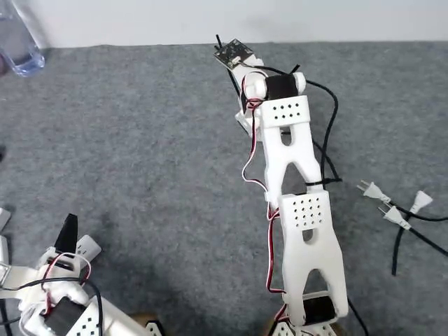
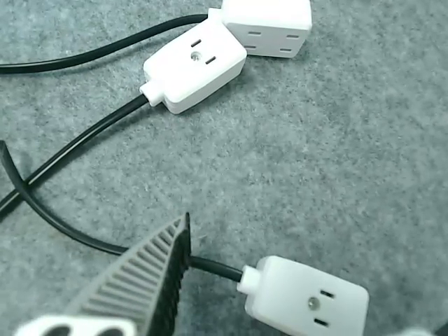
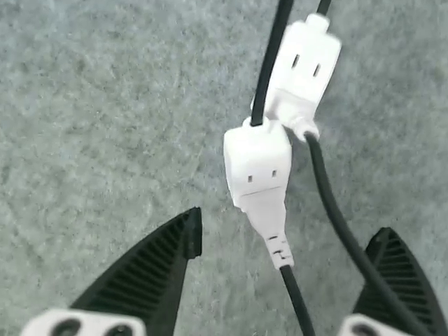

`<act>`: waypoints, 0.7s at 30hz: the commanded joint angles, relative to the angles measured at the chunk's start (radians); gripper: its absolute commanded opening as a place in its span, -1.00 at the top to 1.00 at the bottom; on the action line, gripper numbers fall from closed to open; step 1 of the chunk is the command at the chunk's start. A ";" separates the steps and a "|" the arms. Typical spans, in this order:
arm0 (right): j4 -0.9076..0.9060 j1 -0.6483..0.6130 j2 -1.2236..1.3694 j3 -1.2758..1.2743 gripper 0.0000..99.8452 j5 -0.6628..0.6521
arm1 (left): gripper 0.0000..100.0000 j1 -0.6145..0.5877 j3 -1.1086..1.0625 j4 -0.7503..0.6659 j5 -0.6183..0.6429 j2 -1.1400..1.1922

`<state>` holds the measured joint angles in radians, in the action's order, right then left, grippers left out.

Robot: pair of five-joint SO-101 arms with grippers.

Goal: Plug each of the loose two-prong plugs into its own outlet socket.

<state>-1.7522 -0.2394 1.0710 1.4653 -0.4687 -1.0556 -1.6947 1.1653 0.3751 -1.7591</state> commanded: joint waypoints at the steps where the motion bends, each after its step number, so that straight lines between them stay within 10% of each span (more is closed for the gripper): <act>1: -0.050 -0.007 -0.079 0.049 0.32 0.015 | -0.13 0.002 0.007 0.006 -0.005 -0.005; 21: -0.047 -0.050 -0.716 -0.713 0.32 0.023 | -0.13 0.003 0.008 0.000 -0.003 -0.005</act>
<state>-1.7538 -0.2777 0.5017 0.8424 -0.4580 -1.0556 -1.6947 1.1653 0.3751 -1.7591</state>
